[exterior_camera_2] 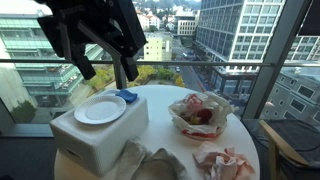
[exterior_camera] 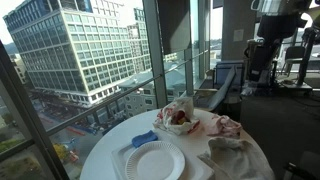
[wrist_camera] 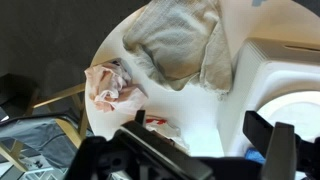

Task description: Clean the plate with the blue sponge

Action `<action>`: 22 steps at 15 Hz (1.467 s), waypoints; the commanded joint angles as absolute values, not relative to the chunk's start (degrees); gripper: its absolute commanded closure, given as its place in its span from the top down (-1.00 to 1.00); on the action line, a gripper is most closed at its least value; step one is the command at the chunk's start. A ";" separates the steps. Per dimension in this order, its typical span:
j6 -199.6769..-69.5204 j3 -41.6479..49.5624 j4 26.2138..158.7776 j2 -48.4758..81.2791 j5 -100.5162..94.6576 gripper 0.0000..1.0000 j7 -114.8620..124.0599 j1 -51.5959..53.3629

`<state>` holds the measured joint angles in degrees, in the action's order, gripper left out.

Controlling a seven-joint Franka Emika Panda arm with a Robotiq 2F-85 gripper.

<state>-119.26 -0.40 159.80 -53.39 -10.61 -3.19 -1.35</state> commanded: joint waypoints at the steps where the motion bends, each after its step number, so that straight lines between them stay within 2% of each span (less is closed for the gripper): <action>1: -119.05 -0.34 159.59 -53.36 -10.64 1.00 -3.14 -1.26; 11: -119.05 -0.34 159.53 -53.36 -10.64 1.00 -3.14 -1.26; 17: -129.53 -9.54 154.39 -36.61 -12.80 1.00 9.68 -3.24; 22: -134.00 -15.31 144.63 -19.77 -16.35 1.00 23.77 -6.75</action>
<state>-132.48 -12.92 152.99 -31.04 -13.49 17.06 -4.18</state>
